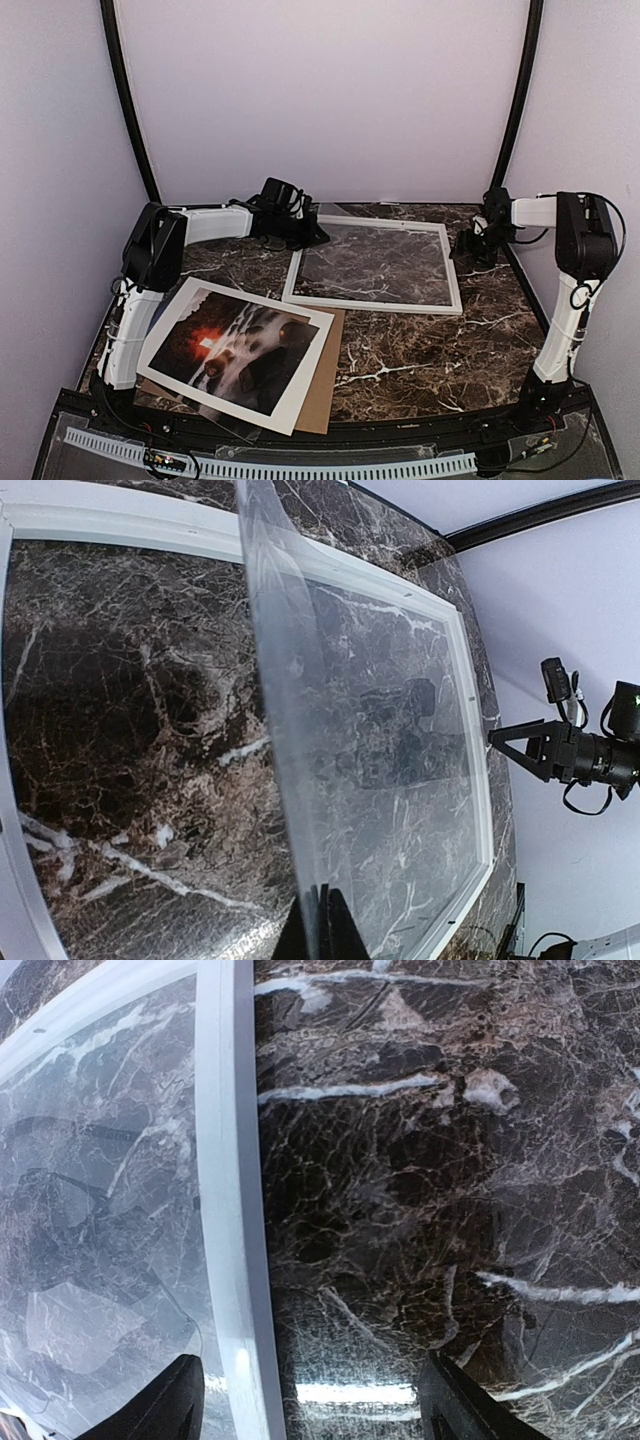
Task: Put the photo into the frame
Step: Place the glass panel in the frame body.
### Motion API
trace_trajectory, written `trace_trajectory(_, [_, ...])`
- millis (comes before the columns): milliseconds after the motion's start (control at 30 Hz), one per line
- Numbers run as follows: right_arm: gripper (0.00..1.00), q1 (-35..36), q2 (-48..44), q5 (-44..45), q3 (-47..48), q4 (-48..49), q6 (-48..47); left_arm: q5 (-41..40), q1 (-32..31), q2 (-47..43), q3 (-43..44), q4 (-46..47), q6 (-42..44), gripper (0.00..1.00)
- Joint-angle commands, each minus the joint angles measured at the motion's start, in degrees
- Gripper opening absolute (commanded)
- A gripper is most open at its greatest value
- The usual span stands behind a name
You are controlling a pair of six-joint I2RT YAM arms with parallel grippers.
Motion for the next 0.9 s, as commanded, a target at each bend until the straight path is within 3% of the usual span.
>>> trace_trajectory(0, [0.75, 0.37, 0.42, -0.53, 1.52, -0.18, -0.66, 0.53, 0.29, 0.33, 1.74, -1.57, 1.36, 0.00])
trace_trajectory(867, [0.75, 0.30, 0.52, -0.57, 1.68, -0.24, -0.73, 0.15, 0.72, 0.81, 2.95, -3.59, 2.46, 0.00])
